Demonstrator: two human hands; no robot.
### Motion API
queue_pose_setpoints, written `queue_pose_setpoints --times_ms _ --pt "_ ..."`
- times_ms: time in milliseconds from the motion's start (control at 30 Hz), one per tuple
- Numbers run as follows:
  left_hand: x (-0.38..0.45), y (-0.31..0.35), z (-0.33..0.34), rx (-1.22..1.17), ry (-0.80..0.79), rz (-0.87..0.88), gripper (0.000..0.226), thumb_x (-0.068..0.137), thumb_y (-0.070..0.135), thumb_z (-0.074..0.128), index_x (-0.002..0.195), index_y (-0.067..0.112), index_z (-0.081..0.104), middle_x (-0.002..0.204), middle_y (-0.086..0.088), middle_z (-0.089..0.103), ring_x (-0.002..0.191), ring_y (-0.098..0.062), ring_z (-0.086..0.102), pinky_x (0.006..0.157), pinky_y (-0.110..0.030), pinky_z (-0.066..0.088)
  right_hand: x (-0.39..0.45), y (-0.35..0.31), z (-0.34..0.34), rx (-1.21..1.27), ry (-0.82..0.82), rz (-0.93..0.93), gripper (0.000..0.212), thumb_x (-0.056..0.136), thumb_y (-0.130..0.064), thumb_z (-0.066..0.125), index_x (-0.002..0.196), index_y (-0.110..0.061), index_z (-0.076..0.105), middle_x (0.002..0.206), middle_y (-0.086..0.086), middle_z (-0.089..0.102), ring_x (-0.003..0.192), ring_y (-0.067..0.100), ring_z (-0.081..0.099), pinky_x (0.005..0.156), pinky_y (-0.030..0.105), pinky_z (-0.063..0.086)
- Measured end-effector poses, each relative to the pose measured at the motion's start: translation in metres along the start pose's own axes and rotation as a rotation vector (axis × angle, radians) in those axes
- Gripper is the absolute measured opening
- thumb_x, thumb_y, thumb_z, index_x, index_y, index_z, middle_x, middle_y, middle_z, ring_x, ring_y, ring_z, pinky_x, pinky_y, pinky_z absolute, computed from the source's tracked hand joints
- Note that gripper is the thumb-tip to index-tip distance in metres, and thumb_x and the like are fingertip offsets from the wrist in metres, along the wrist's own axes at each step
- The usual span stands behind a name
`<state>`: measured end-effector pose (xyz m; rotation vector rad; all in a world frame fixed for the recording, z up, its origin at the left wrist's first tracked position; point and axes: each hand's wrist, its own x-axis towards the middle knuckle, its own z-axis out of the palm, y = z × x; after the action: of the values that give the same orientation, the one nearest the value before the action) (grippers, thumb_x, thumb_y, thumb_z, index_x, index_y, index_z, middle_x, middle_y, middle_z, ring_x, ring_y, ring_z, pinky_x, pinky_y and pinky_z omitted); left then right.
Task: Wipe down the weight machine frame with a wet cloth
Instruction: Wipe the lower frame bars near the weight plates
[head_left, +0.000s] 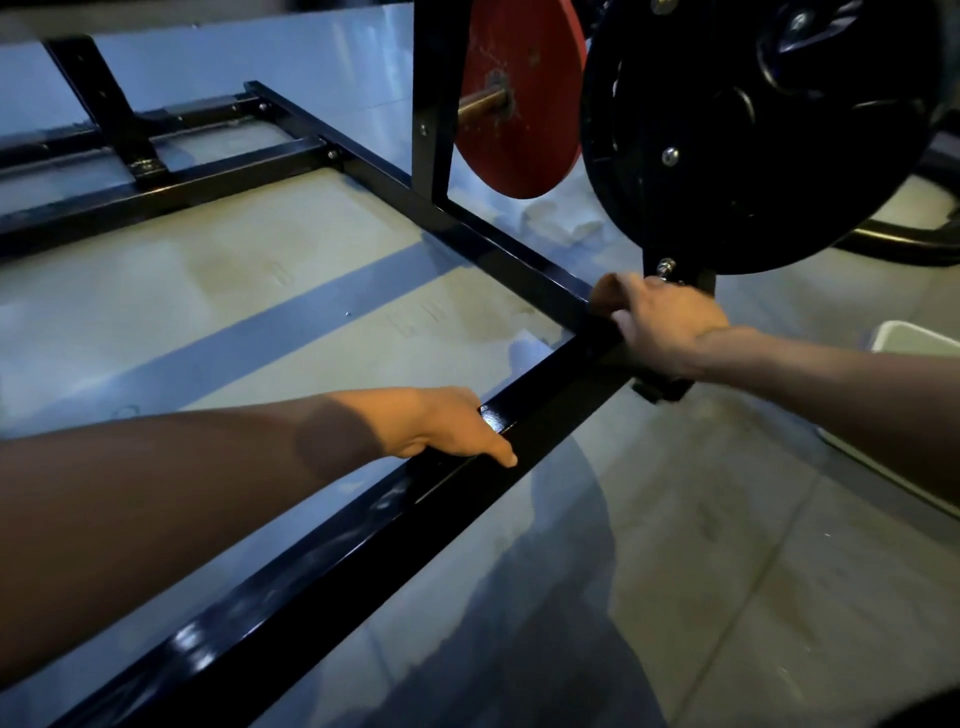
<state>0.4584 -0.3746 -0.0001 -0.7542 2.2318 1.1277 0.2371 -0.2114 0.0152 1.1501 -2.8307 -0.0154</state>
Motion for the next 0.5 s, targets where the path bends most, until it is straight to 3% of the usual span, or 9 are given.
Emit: queue_pose_setpoints --times_ms 100,167,233,300,333,400,500 --pt "0.006 0.000 0.001 -0.012 0.051 0.023 0.056 0.080 0.044 0.084 0.121 0.010 0.067 0.111 -0.005 0.071 0.101 -0.020 0.069 0.095 -0.033 0.055 -0.049 -0.049 0.005 0.118 -0.037 -0.254 0.042 0.105 -0.044 0.044 0.146 -0.034 0.040 0.141 0.008 0.055 0.103 0.037 0.068 0.086 0.047 0.056" --pt "0.011 0.001 0.003 -0.050 0.069 0.070 0.042 0.081 0.039 0.084 0.112 0.014 0.071 0.106 -0.007 0.074 0.096 -0.020 0.071 0.091 -0.033 0.058 -0.076 -0.071 0.007 0.163 -0.040 -0.436 0.047 0.106 -0.050 0.041 0.150 -0.036 0.045 0.147 0.004 0.052 0.104 0.034 0.069 0.085 0.046 0.058" --pt "0.012 0.004 0.004 -0.077 0.061 0.109 0.033 0.082 0.034 0.082 0.109 0.016 0.073 0.104 -0.008 0.075 0.097 -0.020 0.072 0.094 -0.035 0.059 -0.088 -0.073 0.009 0.185 -0.009 -0.598 0.050 0.106 -0.051 0.036 0.151 -0.032 0.049 0.145 0.005 0.053 0.097 0.030 0.070 0.076 0.044 0.061" --pt "0.015 0.004 0.005 -0.097 0.056 0.109 0.038 0.081 0.035 0.084 0.113 0.016 0.072 0.108 -0.007 0.074 0.101 -0.021 0.071 0.096 -0.035 0.057 -0.076 -0.052 0.015 0.130 0.070 -0.706 0.050 0.105 -0.047 0.035 0.151 -0.031 0.050 0.141 0.004 0.056 0.090 0.027 0.071 0.066 0.043 0.061" --pt "0.016 0.004 0.006 -0.091 0.064 0.097 0.047 0.079 0.039 0.086 0.116 0.016 0.069 0.112 -0.006 0.072 0.103 -0.021 0.070 0.096 -0.034 0.056 -0.063 -0.037 0.019 0.091 0.096 -0.688 0.049 0.104 -0.044 0.037 0.151 -0.032 0.049 0.141 0.004 0.057 0.088 0.027 0.071 0.063 0.043 0.060" --pt "0.018 0.002 0.006 -0.084 0.073 0.083 0.054 0.077 0.044 0.088 0.119 0.016 0.067 0.113 -0.004 0.071 0.102 -0.020 0.070 0.092 -0.030 0.057 -0.029 -0.002 0.022 -0.011 0.115 -0.470 0.046 0.106 -0.041 0.038 0.151 -0.038 0.045 0.145 0.003 0.054 0.091 0.031 0.071 0.066 0.044 0.060" --pt "0.021 -0.003 0.010 -0.081 0.077 0.094 0.026 0.084 0.034 0.084 0.100 0.022 0.068 0.097 0.001 0.073 0.085 -0.011 0.070 0.069 -0.017 0.053 0.014 0.046 0.014 -0.200 0.052 -0.074 0.040 0.110 -0.038 0.036 0.149 -0.035 0.043 0.142 0.007 0.054 0.107 0.037 0.066 0.076 0.043 0.055"
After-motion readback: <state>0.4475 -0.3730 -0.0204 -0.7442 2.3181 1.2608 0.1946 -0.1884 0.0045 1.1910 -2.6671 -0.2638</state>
